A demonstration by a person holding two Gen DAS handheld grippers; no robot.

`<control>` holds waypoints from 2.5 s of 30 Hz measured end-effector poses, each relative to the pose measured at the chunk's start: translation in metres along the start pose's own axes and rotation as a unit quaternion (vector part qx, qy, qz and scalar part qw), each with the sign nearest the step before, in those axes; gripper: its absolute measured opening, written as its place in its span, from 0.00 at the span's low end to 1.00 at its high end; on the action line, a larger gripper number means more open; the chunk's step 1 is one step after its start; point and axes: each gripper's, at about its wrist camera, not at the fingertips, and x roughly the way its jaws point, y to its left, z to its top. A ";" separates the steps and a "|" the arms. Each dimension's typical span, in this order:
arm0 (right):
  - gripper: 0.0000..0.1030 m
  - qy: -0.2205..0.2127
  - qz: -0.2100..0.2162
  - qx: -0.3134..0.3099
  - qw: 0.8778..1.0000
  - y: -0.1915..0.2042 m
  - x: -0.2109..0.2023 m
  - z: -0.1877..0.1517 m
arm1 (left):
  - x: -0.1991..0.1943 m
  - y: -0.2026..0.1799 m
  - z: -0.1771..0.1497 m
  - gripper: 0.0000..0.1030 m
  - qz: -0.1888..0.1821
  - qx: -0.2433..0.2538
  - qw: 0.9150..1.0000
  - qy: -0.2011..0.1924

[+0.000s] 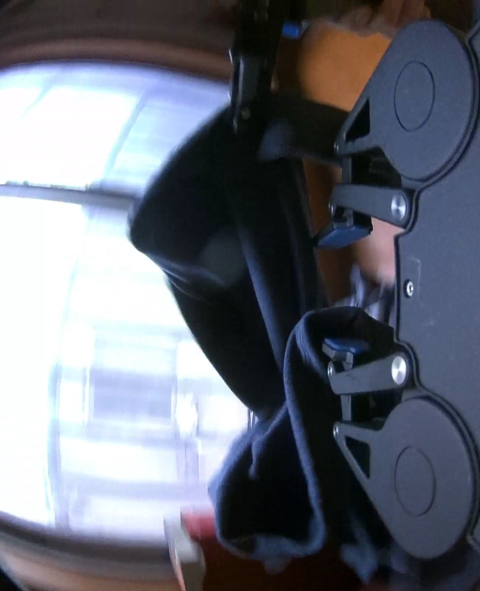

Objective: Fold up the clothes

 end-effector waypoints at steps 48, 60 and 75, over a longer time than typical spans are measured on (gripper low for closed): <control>0.31 -0.017 -0.079 -0.124 0.989 0.025 -0.027 -0.006 | -0.076 -0.069 -0.002 0.22 0.115 0.075 0.988 -0.075; 0.64 0.168 -0.298 0.005 0.940 -0.149 -0.105 -0.099 | 0.040 -0.205 -0.079 0.46 0.011 0.089 0.987 0.134; 0.85 0.219 -0.033 -0.218 0.950 -0.077 -0.039 -0.115 | -0.026 -0.132 -0.121 0.90 0.294 0.025 0.947 0.130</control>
